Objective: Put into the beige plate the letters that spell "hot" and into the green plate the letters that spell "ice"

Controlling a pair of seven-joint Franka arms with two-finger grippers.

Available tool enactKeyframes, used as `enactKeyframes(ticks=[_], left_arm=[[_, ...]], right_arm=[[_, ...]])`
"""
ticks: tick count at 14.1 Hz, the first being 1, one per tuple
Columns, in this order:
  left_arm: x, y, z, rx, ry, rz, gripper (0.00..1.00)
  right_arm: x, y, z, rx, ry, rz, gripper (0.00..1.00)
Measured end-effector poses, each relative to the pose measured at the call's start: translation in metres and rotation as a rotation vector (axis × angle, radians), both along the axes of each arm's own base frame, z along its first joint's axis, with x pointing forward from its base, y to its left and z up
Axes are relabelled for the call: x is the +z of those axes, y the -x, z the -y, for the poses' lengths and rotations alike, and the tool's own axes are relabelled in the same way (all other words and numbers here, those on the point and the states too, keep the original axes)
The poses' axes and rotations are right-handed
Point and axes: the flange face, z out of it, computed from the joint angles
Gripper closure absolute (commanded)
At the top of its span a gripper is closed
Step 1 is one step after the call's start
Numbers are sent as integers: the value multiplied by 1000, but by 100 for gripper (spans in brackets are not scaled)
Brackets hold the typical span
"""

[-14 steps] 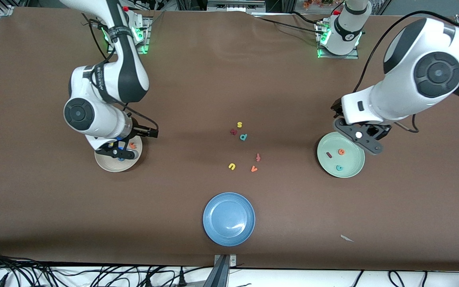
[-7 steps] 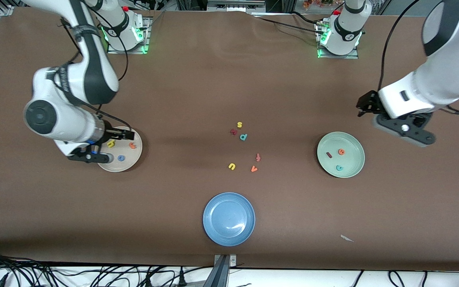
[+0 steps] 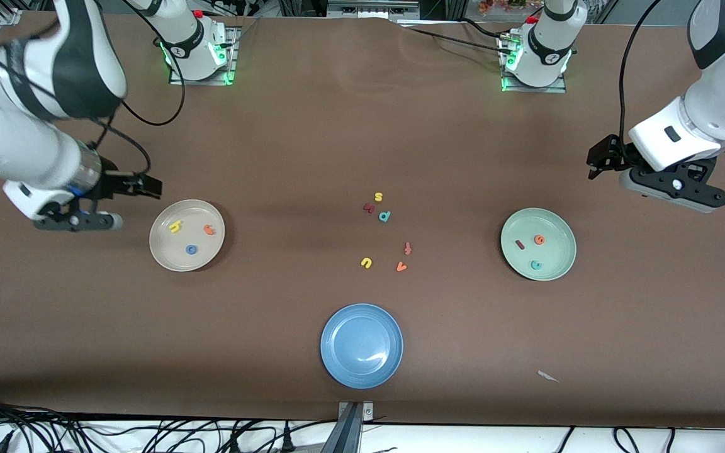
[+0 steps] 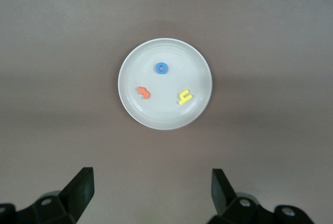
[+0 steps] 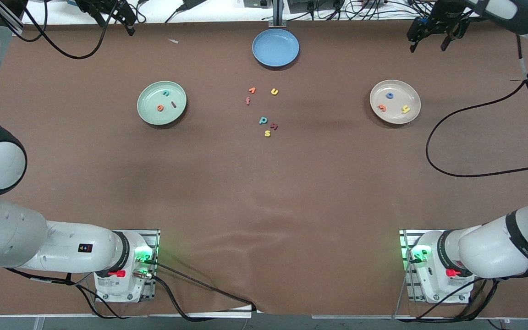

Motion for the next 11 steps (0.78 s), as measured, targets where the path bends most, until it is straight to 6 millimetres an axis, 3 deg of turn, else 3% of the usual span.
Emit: enactKeyframes(ticks=[2,4,11], left_arm=[[2,2,-17,30,2,2,0],[2,3,-21,49,40,0,0],[-3,3,-45,96,54,-11,0]], right_arm=[[28,11,13,-16,-8,23,0],[46,17,24,-27,-17,45,0],[60,17,21,-15,-23,75,0]])
